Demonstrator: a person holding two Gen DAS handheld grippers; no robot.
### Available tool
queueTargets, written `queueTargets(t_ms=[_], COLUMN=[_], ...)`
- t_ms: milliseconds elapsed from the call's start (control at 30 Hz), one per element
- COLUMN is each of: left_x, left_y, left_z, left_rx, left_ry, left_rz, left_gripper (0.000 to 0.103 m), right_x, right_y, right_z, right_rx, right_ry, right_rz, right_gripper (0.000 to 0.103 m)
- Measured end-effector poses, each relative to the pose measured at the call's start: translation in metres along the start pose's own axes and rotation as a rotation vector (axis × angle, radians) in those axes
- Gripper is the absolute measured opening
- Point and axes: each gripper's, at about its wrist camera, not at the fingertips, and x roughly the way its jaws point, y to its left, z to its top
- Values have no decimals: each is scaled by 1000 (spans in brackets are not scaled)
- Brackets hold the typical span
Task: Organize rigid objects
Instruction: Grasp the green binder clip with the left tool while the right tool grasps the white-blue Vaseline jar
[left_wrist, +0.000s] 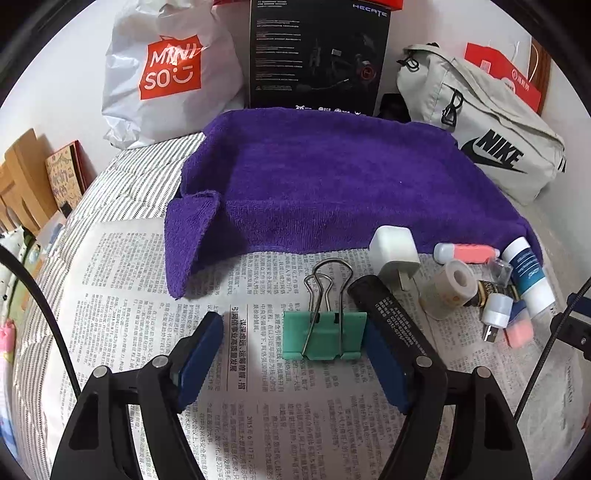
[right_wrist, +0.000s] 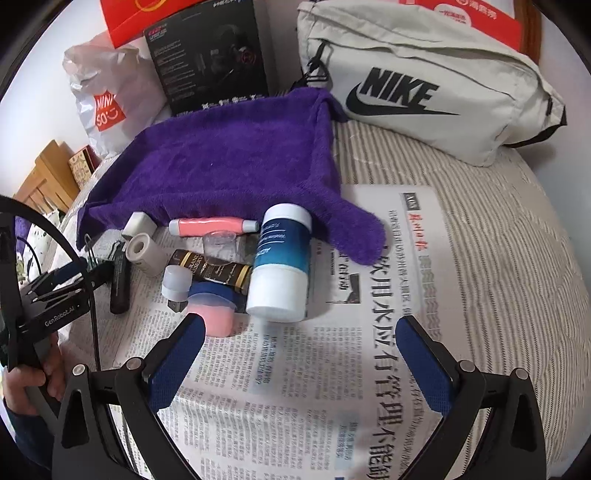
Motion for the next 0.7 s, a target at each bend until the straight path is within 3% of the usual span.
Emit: queueTargets(t_ms=[33, 100, 233, 433, 633, 700], left_x=[-1, -3, -7, -6, -6, -6], left_y=[-3, -2, -1, -2, -3, -2], left_z=[0, 0, -4, -3, -3, -3], left_rx=[16, 28, 14, 18, 17, 16], left_ry=[-1, -3, -25, -25, -26, -27], left_rz=[7, -2, -7, -3, -3, -5], left_gripper=[66, 39, 39, 39, 39, 39], right_x=[0, 1, 1, 16, 37, 35], right_y=[2, 3, 1, 0, -3, -7], right_z=[0, 2, 6, 20, 30, 31], right_rx=[-3, -6, 2, -26, -23, -10], right_ry=[-1, -8, -32, -27, -6, -23], right_rz=[-1, -1, -4, -32, -12, 8], right_gripper=[102, 102, 101, 88, 66, 53])
